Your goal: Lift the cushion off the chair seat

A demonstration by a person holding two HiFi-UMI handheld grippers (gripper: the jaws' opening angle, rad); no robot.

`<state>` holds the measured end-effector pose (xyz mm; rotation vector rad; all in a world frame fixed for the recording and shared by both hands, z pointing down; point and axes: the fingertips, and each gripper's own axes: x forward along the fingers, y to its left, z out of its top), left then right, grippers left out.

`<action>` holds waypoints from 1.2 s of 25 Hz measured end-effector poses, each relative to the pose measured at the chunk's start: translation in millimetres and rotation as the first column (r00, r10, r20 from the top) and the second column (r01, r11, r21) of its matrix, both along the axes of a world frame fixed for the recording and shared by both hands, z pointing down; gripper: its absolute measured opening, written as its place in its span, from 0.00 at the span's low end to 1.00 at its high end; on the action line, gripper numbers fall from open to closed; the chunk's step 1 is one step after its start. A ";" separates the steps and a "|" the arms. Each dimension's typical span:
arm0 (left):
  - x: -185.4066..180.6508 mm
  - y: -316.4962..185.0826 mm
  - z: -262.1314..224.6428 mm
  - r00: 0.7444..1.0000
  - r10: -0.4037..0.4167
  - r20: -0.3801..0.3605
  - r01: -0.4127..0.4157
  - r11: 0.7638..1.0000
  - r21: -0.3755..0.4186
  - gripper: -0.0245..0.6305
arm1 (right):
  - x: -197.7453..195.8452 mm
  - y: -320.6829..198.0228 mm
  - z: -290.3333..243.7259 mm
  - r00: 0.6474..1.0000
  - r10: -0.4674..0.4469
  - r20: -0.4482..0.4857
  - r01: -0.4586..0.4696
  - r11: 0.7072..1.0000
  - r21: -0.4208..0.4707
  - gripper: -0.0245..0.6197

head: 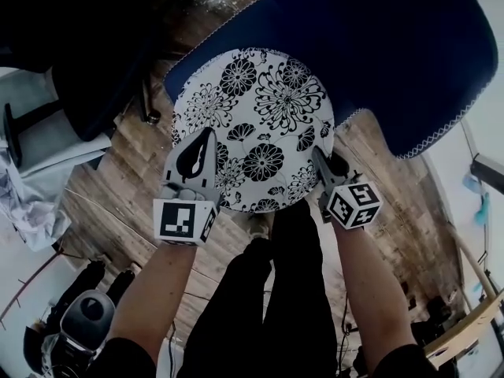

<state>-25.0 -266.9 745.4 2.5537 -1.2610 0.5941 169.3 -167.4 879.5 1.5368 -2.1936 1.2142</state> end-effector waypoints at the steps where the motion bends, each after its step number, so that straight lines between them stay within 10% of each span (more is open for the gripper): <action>1: -0.4 -0.2 -4.0 1.000 0.000 -0.001 0.000 1.000 0.007 0.04 | -0.9 -0.4 -5.3 1.000 0.002 -0.001 -0.002 1.000 0.010 0.13; 30: -44.1 0.8 -114.2 0.998 -0.054 -0.019 0.055 0.997 0.053 0.04 | -23.9 -33.8 -144.5 1.000 0.005 -0.006 -0.005 0.996 0.094 0.11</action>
